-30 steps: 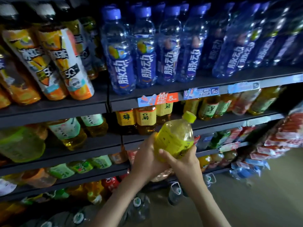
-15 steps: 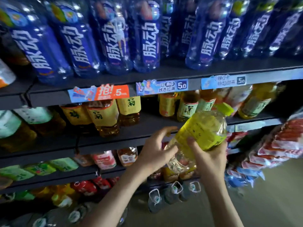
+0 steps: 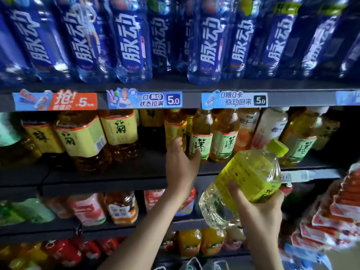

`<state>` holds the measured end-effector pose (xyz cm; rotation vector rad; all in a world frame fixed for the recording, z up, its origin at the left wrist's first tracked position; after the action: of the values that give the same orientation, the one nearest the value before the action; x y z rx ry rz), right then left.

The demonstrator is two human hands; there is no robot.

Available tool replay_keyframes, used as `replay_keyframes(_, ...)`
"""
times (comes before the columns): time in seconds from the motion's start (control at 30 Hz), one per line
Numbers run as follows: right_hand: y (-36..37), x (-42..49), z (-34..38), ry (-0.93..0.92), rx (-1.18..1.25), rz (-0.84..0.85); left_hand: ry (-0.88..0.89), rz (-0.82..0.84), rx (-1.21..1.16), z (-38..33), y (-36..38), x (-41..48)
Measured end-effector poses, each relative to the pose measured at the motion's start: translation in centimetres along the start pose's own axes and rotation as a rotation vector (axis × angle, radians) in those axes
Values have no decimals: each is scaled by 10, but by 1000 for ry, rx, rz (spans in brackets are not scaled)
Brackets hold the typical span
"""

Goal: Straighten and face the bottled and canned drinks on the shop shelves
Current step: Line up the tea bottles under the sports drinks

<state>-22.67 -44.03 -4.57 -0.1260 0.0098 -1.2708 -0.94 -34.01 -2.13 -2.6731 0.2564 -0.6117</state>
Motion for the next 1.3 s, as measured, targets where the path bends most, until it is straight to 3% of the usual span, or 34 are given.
replay_keyframes(0.2, 6, 12, -25, -45, -2, -16, 39, -168, 31, 33, -9, 18)
replay_keyframes(0.37, 27, 17, -29, -100, 68, 31, 47, -23, -4, 49, -2, 39)
replay_keyframes(0.67, 77, 3, -5, -184, 61, 131, 130, -128, 21, 43, -48, 18)
replay_keyframes(0.8, 95, -9, 7, -180, 50, 163, 145, -382, 86, 50, -106, 13)
replay_keyframes(0.93, 114, -19, 16, -160, 60, 236, -53, -700, 148, 84, -183, 15)
replay_keyframes(1.1, 138, -35, 24, -136, 50, 271, -179, -459, 121, 135, -211, 48)
replay_keyframes(1.3, 175, -64, 25, -107, 3, 300, -158, -430, 167, 143, -210, 49)
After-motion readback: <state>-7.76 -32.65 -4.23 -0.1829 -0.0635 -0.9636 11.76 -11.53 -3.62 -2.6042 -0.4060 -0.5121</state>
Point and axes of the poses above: each hand's wrist, its own x-axis towards the middle knuckle, its own y-axis out of the palm, z = x × y, the point moved 9 cm from there along x, towards the middle knuckle, and after that the axes turned 2 degrees about -y, right-handed, at the moved point
